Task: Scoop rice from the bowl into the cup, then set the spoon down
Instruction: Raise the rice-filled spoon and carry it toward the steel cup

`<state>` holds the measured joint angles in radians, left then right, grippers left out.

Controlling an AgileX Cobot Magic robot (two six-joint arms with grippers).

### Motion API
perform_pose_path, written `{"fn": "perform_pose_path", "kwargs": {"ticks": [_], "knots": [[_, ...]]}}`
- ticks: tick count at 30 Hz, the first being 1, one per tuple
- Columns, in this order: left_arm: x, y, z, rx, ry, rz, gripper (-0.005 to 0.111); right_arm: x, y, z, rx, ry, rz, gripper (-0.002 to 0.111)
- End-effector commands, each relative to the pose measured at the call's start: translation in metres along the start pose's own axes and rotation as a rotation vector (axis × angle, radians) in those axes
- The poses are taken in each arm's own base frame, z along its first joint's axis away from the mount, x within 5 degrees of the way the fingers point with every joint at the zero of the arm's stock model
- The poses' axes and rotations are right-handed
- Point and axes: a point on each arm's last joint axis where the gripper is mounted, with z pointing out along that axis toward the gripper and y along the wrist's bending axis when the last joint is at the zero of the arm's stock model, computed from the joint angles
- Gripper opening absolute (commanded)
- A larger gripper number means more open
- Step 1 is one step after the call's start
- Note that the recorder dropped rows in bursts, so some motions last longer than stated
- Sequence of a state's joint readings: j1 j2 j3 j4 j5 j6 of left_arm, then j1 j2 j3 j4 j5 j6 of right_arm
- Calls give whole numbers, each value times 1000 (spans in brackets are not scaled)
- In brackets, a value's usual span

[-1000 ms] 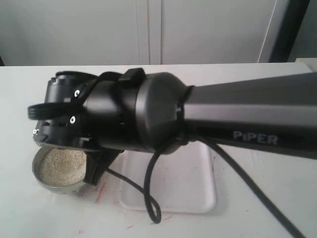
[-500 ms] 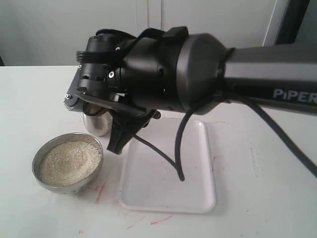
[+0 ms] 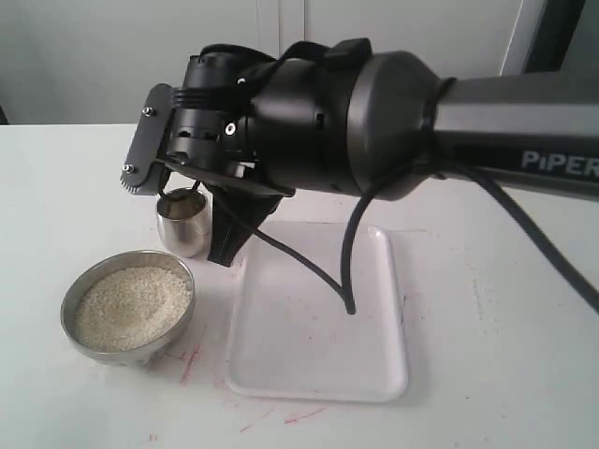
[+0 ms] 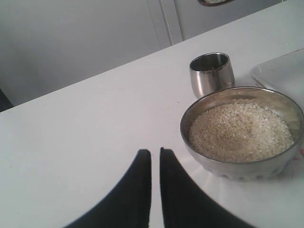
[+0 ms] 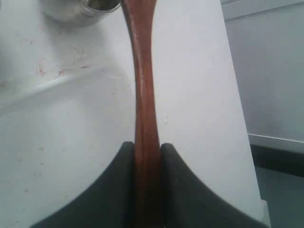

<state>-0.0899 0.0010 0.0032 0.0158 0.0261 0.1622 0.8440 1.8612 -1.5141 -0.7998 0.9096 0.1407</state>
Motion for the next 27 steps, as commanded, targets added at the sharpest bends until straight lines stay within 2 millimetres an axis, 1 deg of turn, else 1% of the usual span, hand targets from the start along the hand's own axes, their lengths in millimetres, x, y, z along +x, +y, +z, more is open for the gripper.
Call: {"fn": "perform_pose_path", "kwargs": {"ticks": [1,8,15,22,27], "knots": [[-2,0,0,1,-9,-8,14,0,-4,8,56,2,-65,0],[-2,0,0,1,-9,-8,14,-3,5,26,98,10,-152,0],[-2,0,0,1,-9,-8,14,-6,8,35,124,-13,-200,0],[-2,0,0,1,-9,-8,14,0,8,54,116,27,-195,0],[-2,0,0,1,-9,-8,14,2,9,65,103,21,-179,0]]}}
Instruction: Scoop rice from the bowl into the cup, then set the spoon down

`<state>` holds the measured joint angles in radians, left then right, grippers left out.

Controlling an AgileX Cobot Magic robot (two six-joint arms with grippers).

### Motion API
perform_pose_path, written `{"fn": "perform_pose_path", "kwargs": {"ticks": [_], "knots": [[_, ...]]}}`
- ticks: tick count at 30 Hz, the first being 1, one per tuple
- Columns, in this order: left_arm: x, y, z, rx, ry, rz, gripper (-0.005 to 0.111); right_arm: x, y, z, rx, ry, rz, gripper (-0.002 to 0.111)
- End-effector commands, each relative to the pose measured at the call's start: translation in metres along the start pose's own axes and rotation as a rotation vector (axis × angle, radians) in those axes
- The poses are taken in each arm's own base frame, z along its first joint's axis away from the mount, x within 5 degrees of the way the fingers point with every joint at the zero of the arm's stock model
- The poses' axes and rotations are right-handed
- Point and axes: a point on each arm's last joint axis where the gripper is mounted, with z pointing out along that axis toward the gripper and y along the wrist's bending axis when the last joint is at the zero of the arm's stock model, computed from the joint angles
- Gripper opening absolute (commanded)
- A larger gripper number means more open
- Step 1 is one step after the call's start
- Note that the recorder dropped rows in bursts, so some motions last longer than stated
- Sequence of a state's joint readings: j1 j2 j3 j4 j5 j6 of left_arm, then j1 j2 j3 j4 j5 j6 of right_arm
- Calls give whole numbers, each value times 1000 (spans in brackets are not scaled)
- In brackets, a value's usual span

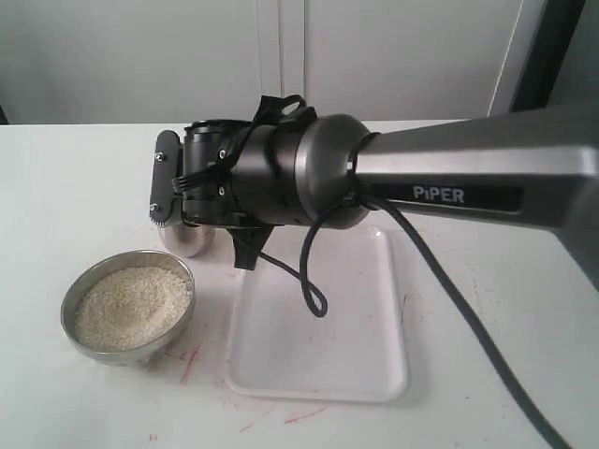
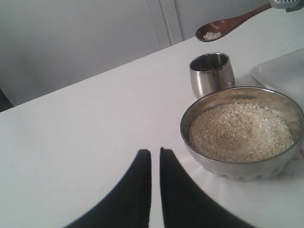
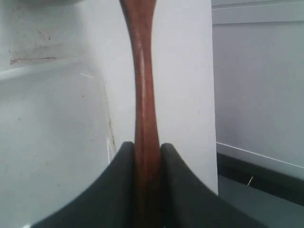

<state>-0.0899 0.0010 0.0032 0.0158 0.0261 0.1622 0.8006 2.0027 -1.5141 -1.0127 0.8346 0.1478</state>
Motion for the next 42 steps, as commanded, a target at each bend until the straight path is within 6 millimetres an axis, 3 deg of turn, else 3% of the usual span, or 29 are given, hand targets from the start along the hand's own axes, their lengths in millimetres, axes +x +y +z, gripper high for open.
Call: {"fn": "perform_pose_path", "kwargs": {"ticks": [1,14,24,42], "knots": [[-2,0,0,1,-9,-8,14,2,-1,9,3,-9,6,0],[-2,0,0,1,-9,-8,14,-2,-9,15,67,-81,-59,0],[-2,0,0,1,-9,-8,14,5,-7,32,73,-39,-74,0],[-2,0,0,1,-9,-8,14,0,-12,40,223,-49,-306,0]]}}
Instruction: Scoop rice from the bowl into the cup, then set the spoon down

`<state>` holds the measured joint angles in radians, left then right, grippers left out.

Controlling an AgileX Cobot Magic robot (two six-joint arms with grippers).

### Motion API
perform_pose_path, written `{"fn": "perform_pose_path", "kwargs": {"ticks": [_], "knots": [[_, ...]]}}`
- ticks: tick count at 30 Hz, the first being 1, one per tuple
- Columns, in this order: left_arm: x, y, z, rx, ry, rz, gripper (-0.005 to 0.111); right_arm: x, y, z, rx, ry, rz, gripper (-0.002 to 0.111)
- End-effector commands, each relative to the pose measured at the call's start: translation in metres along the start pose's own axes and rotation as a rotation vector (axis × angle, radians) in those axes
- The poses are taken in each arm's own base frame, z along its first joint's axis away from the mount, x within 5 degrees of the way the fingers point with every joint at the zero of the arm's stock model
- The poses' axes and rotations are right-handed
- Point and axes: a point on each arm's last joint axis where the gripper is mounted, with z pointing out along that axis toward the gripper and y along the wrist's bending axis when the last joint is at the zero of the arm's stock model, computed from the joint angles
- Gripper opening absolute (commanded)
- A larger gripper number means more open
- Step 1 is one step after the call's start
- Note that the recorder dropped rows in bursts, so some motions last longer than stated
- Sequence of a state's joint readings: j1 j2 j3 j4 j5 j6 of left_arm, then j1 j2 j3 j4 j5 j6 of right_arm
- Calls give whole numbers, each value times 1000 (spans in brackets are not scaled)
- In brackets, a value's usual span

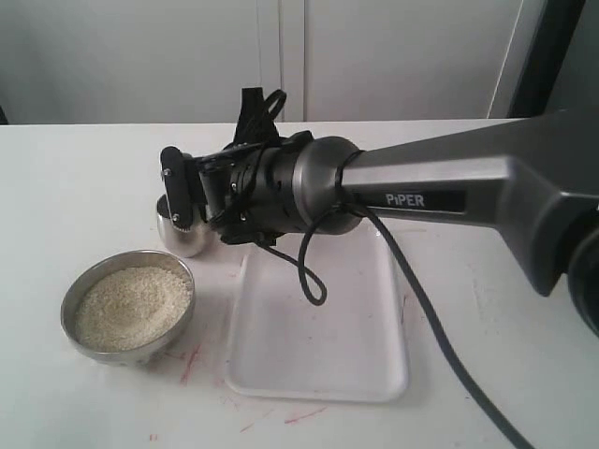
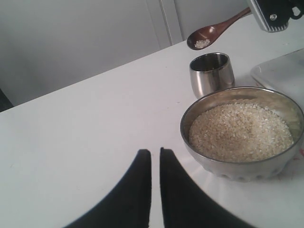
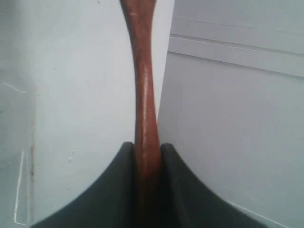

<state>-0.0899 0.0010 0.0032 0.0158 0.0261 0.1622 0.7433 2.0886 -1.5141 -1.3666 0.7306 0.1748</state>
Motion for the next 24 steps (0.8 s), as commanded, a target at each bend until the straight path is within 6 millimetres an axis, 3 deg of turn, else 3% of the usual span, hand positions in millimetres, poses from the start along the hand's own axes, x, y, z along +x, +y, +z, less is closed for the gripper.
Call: {"fn": "perform_pose_path", "kwargs": {"ticks": [1,18,24], "knots": [[-2,0,0,1,-9,-8,14,2,-6,1,42,3,-84,0],[-2,0,0,1,-9,-8,14,1,-8,1,71,7,-351,0],[-2,0,0,1,-9,-8,14,2,-9,1,80,13,-370,0]]}}
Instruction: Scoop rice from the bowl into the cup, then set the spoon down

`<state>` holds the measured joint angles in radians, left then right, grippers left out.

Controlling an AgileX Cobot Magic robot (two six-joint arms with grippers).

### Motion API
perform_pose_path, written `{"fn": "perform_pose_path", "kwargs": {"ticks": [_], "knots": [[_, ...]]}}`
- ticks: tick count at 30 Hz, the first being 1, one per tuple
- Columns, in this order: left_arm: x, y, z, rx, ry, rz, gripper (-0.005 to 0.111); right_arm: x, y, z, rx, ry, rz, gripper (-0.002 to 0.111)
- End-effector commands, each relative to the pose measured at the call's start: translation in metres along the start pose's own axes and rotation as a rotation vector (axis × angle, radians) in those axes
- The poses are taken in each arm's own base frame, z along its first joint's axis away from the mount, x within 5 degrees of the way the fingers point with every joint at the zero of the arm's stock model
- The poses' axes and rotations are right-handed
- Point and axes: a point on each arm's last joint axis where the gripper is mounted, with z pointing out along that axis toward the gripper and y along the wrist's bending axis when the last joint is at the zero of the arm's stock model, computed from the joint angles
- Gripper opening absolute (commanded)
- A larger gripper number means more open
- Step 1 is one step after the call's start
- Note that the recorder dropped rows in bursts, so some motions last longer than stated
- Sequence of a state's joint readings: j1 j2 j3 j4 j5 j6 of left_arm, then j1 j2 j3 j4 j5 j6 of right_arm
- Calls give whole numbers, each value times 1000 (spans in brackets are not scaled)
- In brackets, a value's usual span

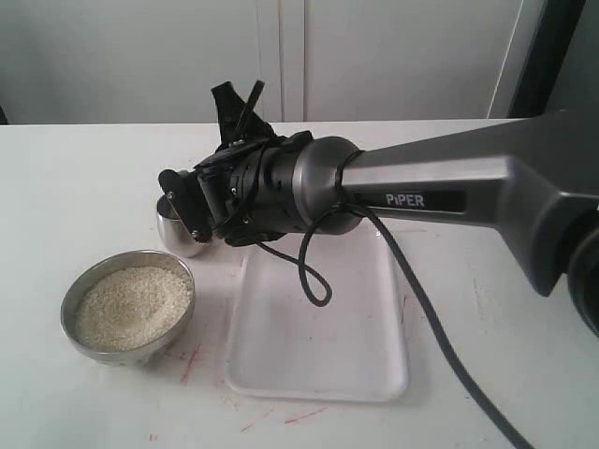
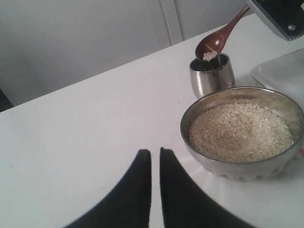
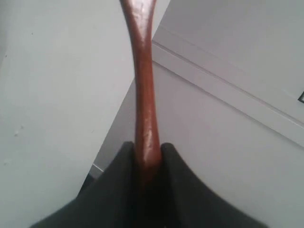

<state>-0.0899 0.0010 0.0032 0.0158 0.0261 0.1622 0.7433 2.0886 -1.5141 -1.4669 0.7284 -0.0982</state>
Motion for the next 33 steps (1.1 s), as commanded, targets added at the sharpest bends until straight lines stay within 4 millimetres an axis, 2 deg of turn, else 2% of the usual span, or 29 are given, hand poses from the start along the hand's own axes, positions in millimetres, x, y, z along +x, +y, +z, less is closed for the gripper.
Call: {"fn": "perform_pose_path", "kwargs": {"ticks": [1,24,33], "knots": [[-2,0,0,1,-9,-8,14,4,-2,1,12,22,-39,0],[-2,0,0,1,-9,-8,14,12,-21,-5,152,68,-175,0],[-2,0,0,1,-9,-8,14,21,-31,-15,158,74,-119,0]]}}
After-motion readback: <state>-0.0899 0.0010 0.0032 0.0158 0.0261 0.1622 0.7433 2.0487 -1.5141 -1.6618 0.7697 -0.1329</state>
